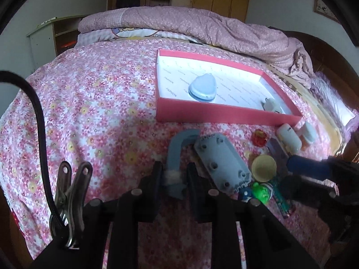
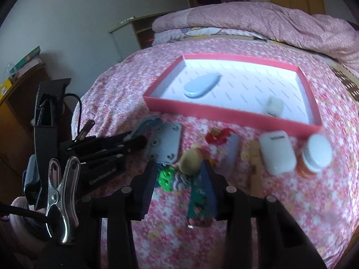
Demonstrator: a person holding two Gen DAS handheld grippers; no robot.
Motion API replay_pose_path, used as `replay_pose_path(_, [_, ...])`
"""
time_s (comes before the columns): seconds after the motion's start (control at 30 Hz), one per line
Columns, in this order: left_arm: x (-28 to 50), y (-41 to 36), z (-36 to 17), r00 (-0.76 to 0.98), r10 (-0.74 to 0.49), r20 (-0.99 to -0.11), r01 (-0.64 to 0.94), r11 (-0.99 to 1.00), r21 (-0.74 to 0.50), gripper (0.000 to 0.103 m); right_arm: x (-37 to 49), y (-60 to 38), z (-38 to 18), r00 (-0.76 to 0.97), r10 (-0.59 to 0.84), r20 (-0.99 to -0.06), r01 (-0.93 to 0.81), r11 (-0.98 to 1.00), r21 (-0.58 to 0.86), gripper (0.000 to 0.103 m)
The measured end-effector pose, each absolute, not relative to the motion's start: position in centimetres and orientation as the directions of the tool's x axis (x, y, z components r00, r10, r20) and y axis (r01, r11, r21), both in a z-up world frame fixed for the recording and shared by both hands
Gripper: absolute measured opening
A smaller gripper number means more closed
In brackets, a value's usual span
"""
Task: Organize rigid objects
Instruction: 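Lift the grey bracket with the left gripper while the right gripper grasps the wooden lid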
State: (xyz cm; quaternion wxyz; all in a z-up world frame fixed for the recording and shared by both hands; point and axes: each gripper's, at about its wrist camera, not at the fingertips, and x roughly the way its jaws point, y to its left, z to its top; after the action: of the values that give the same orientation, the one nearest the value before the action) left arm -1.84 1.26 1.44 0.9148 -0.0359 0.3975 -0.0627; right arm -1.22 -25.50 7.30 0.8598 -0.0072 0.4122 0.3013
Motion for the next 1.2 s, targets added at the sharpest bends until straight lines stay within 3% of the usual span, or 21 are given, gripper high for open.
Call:
replay_pose_path(0.3, [-2.1,2.2,1.2,0.684,-0.178,-0.707,0.088,0.983,-0.162,0.021,-0.8,-23.7,5.8,0.525,0.421,-0.739,-0.529,0.842,0.104,0.041])
replay_pose_path(0.67, [-2.2,2.4,1.2,0.688,-0.195,-0.699,0.089,0.979,-0.186,0.021,0.3,-23.8,5.2,0.467,0.503,-0.727,-0.54,0.813,0.216,0.035])
replay_pose_path(1.2, [-1.8,2.4,1.3,0.686,-0.205,-0.698,0.083,0.975,-0.205,0.023,1.2,-23.0,4.3,0.462,0.505,-0.729,-0.532,0.815,0.228,0.033])
